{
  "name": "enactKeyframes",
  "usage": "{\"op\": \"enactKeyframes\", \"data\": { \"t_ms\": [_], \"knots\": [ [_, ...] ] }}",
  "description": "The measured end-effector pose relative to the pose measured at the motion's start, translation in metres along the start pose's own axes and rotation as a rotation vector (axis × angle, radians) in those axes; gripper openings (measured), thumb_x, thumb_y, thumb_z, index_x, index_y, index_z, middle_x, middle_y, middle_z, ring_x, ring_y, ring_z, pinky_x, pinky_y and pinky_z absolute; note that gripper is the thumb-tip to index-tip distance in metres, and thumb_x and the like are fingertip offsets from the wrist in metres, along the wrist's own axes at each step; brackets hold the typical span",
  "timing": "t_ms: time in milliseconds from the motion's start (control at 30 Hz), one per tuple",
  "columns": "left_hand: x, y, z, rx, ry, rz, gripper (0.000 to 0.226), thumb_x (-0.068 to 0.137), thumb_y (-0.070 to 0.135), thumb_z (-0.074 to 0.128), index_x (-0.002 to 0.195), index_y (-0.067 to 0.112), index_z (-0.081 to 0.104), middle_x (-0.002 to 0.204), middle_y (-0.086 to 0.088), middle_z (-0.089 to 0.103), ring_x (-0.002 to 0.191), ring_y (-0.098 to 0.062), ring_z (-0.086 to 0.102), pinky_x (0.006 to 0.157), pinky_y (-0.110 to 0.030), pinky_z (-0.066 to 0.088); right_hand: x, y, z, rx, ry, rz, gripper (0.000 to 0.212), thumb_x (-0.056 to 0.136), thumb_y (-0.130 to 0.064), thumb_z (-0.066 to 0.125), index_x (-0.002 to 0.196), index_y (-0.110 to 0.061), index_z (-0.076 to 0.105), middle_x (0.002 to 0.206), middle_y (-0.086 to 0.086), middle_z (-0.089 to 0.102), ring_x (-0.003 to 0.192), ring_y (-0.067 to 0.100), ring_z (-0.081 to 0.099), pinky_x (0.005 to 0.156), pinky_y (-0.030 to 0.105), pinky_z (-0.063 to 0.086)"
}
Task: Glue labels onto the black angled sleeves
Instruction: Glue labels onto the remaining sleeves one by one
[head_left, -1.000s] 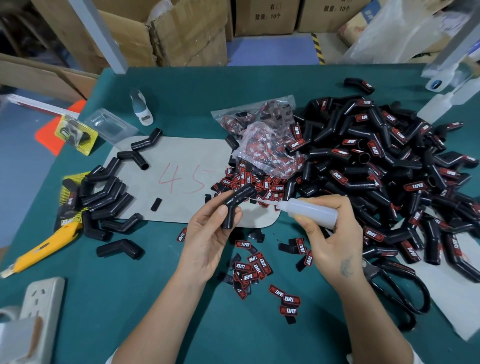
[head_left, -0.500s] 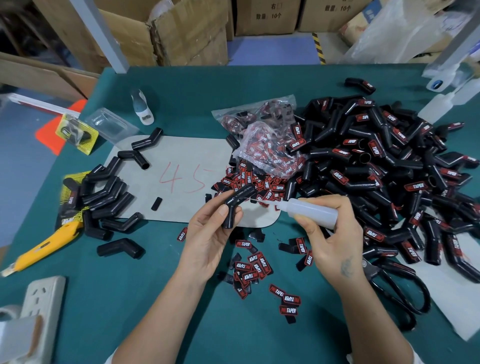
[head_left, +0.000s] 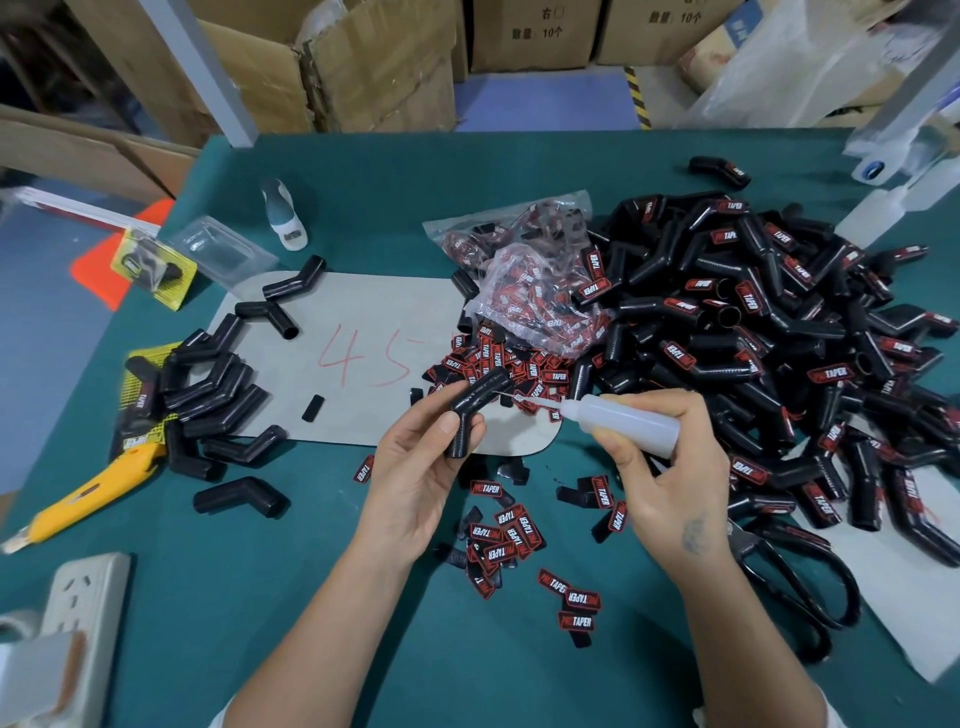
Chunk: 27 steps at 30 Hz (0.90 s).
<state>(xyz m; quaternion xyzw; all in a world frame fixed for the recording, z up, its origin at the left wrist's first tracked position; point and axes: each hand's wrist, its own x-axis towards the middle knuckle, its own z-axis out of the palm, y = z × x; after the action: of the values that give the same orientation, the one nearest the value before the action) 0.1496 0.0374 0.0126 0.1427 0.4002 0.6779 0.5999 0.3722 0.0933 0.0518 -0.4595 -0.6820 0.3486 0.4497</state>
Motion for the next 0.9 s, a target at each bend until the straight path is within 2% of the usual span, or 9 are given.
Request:
{"op": "enactKeyframes", "data": {
  "t_ms": [467,600,733,900],
  "knots": [
    [-0.0001,-0.0007,-0.0015,0.006,-0.013,0.005,0.058,0.069,0.030,0.099,0.121,0.012,0.078,0.117,-0.013,0.077,0.094,-0.019,0.077,0.086,-0.025,0.061,-0.0010,-0.0005,-0.0009,0.006,-0.003,0.008,0.028,0.092,-0.044,0.068,0.110,-0.059,0.052,0.113,-0.029,0.069,0.107,0.000,0.066,0.084,0.010,0.047],
    [0.0006,-0.0011,-0.0014,0.013,-0.019,0.016,0.056,0.070,0.030,0.098,0.120,0.013,0.079,0.115,-0.012,0.077,0.093,-0.018,0.077,0.087,-0.025,0.060,-0.0004,0.0017,-0.0009,0.026,0.016,0.043,0.027,0.090,-0.046,0.069,0.107,-0.060,0.053,0.112,-0.029,0.069,0.108,0.000,0.065,0.083,0.031,0.054],
    [0.0003,-0.0022,-0.0014,0.022,-0.018,0.018,0.057,0.070,0.030,0.098,0.121,0.012,0.078,0.116,-0.012,0.077,0.094,-0.019,0.076,0.088,-0.025,0.060,-0.0010,0.0007,-0.0001,0.001,-0.006,0.013,0.028,0.091,-0.045,0.068,0.109,-0.059,0.052,0.112,-0.029,0.069,0.106,0.001,0.066,0.084,0.012,0.048],
    [0.0005,-0.0031,-0.0026,0.023,-0.016,0.034,0.052,0.074,0.027,0.096,0.121,0.012,0.078,0.116,-0.011,0.077,0.094,-0.019,0.076,0.088,-0.025,0.060,-0.0004,0.0024,-0.0008,-0.002,0.007,0.032,0.029,0.091,-0.043,0.069,0.109,-0.058,0.052,0.113,-0.030,0.069,0.107,-0.001,0.065,0.082,0.008,0.046]
  ]
}}
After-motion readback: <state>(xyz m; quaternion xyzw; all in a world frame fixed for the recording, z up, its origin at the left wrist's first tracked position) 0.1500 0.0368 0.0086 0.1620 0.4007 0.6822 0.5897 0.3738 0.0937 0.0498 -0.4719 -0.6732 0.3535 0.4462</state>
